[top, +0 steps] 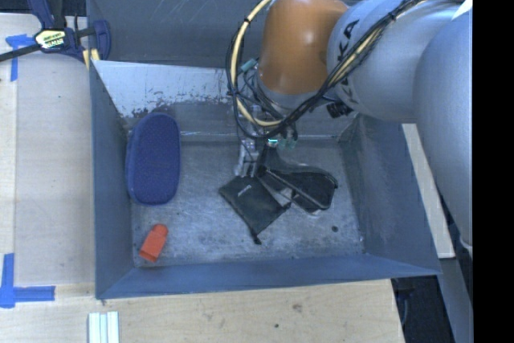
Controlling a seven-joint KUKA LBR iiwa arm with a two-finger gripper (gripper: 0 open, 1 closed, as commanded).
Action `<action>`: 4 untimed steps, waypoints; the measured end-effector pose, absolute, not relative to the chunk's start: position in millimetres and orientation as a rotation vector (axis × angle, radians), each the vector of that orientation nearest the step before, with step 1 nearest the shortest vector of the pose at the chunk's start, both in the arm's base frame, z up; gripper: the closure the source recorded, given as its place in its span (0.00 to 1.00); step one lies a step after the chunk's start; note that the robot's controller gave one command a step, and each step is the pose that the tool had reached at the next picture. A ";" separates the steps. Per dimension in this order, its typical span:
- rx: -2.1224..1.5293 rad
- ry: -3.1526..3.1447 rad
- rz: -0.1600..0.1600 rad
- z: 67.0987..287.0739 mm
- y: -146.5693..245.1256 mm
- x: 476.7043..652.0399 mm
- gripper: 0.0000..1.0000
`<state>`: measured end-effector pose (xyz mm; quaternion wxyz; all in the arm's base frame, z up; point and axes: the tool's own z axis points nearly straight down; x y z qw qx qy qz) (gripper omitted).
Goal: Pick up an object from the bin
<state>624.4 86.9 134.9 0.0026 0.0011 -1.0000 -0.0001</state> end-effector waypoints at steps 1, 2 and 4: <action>0.122 -3.136 0.003 66.1 40.4 611.2 0.00; 0.369 -3.122 0.000 101.3 45.1 592.6 0.00; 0.925 -3.003 -0.001 69.3 45.5 607.2 0.00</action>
Offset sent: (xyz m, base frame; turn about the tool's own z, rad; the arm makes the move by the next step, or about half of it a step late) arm -0.0121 -0.0427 -0.0649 -0.0793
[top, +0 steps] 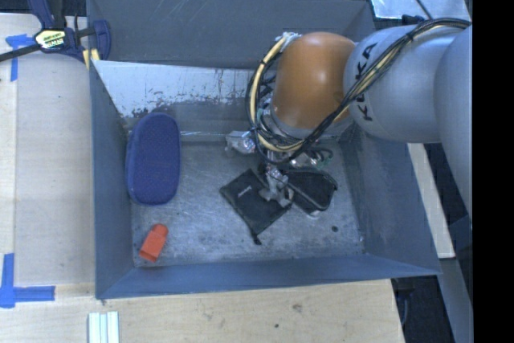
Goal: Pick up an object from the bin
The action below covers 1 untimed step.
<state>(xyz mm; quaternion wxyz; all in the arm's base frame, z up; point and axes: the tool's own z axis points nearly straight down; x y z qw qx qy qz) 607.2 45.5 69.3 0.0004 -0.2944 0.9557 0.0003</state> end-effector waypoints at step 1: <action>-0.919 3.001 0.002 69.9 45.1 608.1 0.00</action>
Offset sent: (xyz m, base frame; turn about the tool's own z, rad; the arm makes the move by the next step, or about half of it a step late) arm 0.0000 0.0000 0.0000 0.0000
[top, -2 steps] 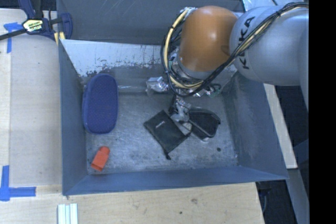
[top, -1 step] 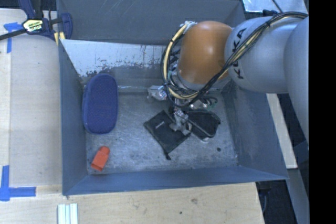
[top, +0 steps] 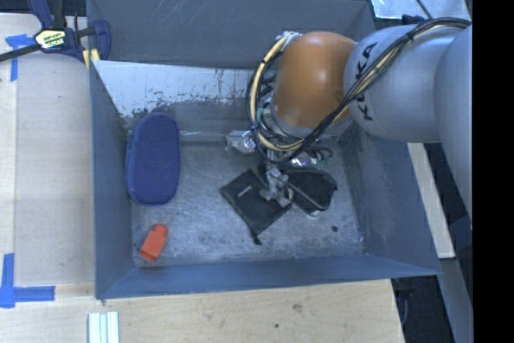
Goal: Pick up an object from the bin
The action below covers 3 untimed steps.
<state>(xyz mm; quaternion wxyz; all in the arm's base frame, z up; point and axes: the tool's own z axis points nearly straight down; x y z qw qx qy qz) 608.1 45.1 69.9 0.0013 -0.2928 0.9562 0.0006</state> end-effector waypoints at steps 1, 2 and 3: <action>-0.917 3.000 0.002 70.9 45.3 608.8 1.00; -0.912 3.001 0.001 87.1 45.3 609.8 1.00; -0.907 3.001 0.000 110.2 45.6 611.1 1.00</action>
Offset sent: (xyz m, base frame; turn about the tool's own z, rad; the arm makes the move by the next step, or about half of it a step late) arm 0.0000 0.0000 0.0000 0.0000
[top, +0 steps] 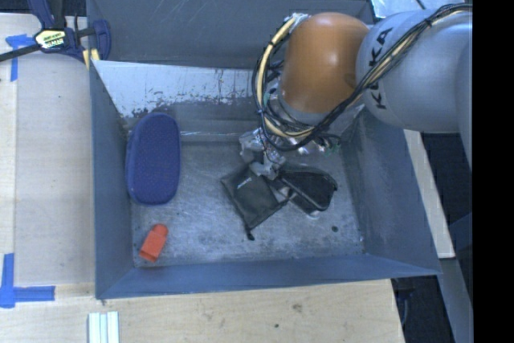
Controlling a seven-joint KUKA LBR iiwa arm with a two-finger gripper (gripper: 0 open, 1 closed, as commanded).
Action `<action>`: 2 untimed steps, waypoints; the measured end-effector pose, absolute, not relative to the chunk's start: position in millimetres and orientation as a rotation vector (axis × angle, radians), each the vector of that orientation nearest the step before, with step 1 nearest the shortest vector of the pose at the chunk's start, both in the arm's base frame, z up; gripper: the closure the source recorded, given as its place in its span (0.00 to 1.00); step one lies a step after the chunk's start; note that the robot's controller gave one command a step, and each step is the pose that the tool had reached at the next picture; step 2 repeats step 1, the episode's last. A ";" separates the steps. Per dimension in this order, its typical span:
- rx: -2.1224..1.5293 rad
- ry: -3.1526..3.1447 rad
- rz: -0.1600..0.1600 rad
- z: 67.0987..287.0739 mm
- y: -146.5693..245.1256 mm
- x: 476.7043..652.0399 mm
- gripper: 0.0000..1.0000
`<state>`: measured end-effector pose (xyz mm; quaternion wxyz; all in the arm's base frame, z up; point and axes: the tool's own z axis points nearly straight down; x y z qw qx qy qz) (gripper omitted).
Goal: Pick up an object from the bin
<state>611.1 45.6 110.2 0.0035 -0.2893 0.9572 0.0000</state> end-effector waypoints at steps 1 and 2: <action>-0.902 3.001 -0.001 120.8 45.6 612.5 1.00; -0.902 3.001 -0.001 120.8 45.6 612.5 1.00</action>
Offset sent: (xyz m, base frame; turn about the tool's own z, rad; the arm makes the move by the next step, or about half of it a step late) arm -0.0001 0.0000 0.0094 0.0000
